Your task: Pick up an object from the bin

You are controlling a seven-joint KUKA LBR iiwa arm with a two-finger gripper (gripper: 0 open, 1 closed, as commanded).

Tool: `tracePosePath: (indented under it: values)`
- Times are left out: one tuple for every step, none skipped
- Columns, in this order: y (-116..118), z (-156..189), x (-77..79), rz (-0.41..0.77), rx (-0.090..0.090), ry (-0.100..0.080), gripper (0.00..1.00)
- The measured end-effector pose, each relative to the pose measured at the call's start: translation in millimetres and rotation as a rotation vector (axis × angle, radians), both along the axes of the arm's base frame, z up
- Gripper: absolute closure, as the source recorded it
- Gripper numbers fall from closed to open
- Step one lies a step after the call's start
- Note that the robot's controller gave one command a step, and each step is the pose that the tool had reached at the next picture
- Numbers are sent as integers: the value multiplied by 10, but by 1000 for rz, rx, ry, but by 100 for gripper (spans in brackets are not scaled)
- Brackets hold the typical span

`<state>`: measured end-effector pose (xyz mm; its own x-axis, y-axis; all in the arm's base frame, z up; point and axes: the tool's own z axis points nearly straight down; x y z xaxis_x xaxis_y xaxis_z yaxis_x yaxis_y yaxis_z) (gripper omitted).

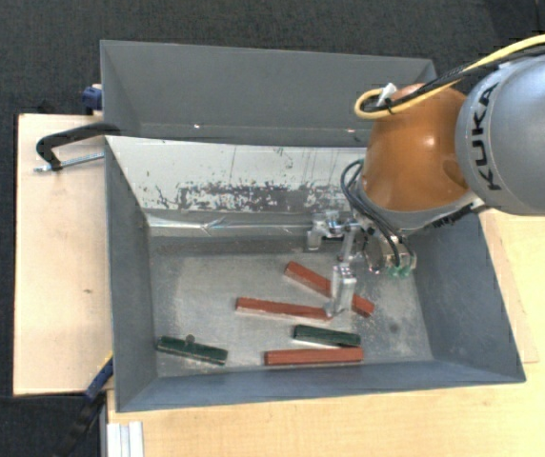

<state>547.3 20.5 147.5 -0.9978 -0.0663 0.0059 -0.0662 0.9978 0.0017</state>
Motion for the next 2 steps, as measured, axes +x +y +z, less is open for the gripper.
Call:
tracePosePath:
  values:
    - [1, 36, 26, 0, 0, -9, 0]
    - [-6, -222, -129, -57, 0, -13, 0]
